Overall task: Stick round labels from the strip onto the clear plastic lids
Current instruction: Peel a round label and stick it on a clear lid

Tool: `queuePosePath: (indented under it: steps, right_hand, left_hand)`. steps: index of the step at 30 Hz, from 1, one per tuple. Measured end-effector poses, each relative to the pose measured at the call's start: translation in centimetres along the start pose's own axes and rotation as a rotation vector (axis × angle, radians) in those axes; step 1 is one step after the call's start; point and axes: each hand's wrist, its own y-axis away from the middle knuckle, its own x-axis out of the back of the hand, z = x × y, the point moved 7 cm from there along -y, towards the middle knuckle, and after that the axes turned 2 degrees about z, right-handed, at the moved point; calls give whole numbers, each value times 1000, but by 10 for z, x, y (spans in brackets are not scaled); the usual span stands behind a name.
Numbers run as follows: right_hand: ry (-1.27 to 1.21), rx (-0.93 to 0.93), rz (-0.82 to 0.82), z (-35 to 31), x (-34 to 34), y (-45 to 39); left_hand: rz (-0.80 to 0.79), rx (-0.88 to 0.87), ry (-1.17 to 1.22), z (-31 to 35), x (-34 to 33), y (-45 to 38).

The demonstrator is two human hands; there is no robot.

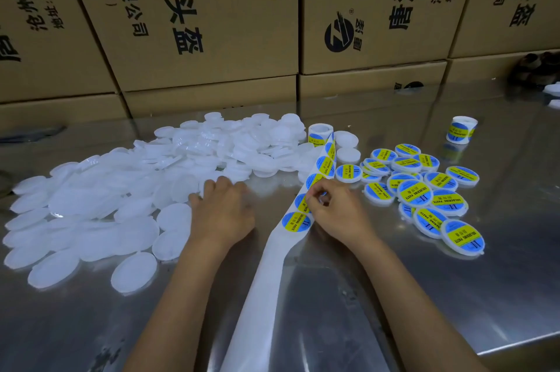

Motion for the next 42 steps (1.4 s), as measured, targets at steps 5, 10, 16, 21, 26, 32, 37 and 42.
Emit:
queuePosePath:
  steps: [5, 10, 16, 21, 26, 32, 37, 42]
  right_hand:
    - [-6, 6, -7, -2, 2, 0]
    - [17, 71, 41, -12, 5, 3]
    - [-70, 184, 28, -37, -3, 12]
    - [-240, 147, -79, -41, -10, 16]
    - [-249, 161, -79, -39, -8, 14]
    - [-264, 62, 3, -21, 17, 1]
    - [104, 45, -311, -7, 6, 7]
    - [91, 114, -368, -14, 0, 12]
  left_hand:
    - [-20, 32, 45, -5, -2, 2]
    - [160, 19, 318, -4, 13, 3]
    - [-106, 234, 1324, 9, -4, 6]
    - [-236, 332, 1658, 24, -19, 9]
    - [-284, 306, 1677, 29, -25, 12]
    - [-242, 306, 1517, 39, -24, 17]
    - [-140, 361, 1612, 34, -22, 8]
    - [-192, 301, 1648, 42, -24, 7]
